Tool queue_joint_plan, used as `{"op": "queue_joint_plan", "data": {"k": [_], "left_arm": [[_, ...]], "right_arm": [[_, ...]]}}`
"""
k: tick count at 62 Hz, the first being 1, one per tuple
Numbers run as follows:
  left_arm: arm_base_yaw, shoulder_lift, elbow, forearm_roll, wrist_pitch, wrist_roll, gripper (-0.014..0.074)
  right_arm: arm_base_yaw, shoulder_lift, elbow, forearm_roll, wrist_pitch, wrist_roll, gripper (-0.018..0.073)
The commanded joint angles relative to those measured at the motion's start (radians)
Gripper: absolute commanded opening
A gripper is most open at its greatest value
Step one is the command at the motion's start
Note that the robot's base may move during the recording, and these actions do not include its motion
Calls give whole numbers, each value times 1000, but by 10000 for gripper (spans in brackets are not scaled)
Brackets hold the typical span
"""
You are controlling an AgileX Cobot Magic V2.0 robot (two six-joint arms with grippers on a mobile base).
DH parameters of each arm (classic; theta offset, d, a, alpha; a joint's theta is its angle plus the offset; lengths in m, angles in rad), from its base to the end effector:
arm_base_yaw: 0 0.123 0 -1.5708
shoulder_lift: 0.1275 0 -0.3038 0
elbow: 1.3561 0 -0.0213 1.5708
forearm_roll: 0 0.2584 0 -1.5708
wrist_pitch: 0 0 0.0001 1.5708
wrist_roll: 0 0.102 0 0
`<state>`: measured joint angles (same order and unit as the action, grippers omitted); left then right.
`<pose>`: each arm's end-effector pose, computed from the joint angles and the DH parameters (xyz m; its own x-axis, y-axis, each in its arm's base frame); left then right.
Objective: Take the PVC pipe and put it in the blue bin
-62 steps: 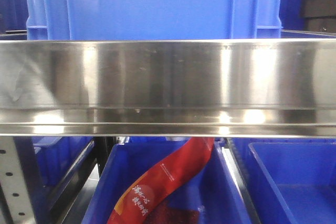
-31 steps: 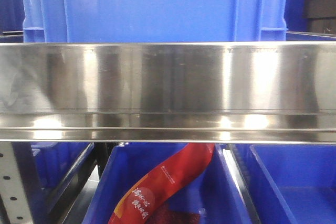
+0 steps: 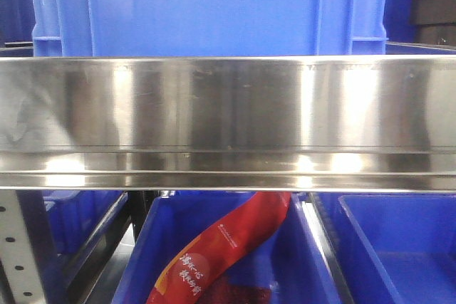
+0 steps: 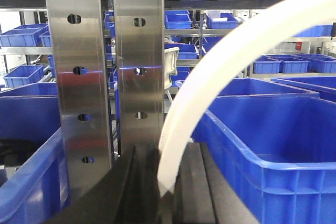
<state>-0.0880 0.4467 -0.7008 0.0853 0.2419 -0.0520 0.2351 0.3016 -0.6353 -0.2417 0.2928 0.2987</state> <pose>0.0826 -0.0052 0.4047 0.1017 0.0220 -0.9946 0.0645 0.9975 0.0286 0.0519 0.0052 0.3881 0.1206 0.0975 -0.9879 -0.1743 0.9818 0.0756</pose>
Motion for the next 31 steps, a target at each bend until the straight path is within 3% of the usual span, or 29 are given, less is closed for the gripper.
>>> {"op": "queue_joint_plan", "data": {"k": [1,31], "left_arm": [[-6,-5,-1,-3,-30,-1,-111],[-6,-3,-1,-3,-70,-1,-111]], "right_arm": [[-7,-2,-3,-6,-96,-2,-162],[-7,-2,-3,-6,-128,-2,-162]]}}
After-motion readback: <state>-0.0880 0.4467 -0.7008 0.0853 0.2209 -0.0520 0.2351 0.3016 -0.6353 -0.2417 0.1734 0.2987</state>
